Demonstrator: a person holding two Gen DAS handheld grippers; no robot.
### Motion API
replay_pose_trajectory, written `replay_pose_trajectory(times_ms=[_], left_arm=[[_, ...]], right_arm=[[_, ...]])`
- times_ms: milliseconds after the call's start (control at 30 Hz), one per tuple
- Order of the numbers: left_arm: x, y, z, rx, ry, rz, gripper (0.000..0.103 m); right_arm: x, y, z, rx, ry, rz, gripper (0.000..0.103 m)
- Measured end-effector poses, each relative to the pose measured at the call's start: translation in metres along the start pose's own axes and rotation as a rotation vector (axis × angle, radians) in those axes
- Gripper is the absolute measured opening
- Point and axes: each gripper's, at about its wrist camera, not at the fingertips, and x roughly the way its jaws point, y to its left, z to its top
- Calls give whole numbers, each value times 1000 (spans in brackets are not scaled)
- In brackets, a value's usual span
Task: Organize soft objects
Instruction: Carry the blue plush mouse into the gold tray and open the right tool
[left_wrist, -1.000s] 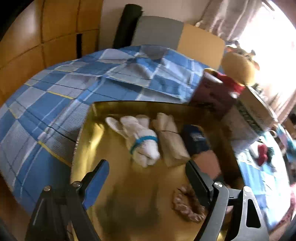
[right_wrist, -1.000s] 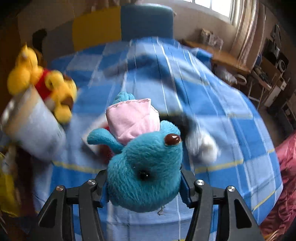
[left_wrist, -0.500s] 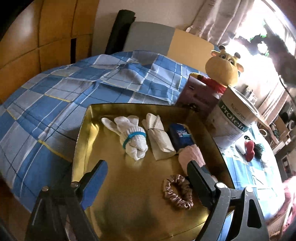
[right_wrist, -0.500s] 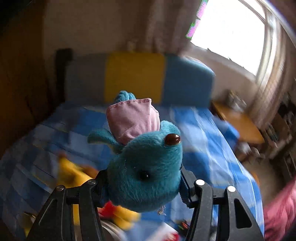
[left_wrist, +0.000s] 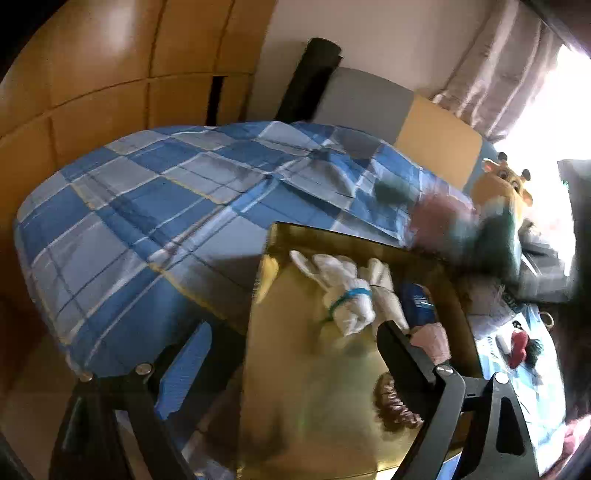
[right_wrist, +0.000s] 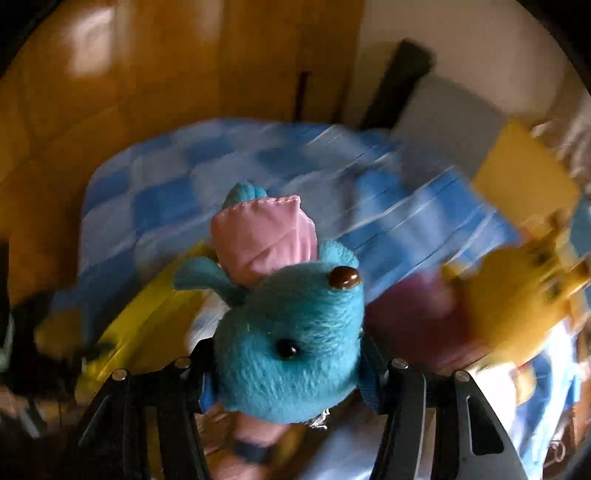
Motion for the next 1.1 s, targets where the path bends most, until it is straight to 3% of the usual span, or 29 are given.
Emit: replay_pose_trajectory(times_ms=[100,300,400,600,1100], left_arm=[[-5,6,-2,-7,-7,30,93],[-15,3,-7,20,-24,56,94],[-23,-3,-9,53,-50,61,95],[-28,-13,-14,95,-58,50,95],[-37,-40,-26,164,-47,22,97]], right_arm=[[29,22,-26,-9,59,41,59],[80,40,-56,-22,162,-54,62],[87,42,-62,-7,157,-55,67],[72,42,-65,66,131,-16,75],[3,32,-90,169,-18,-8,76]])
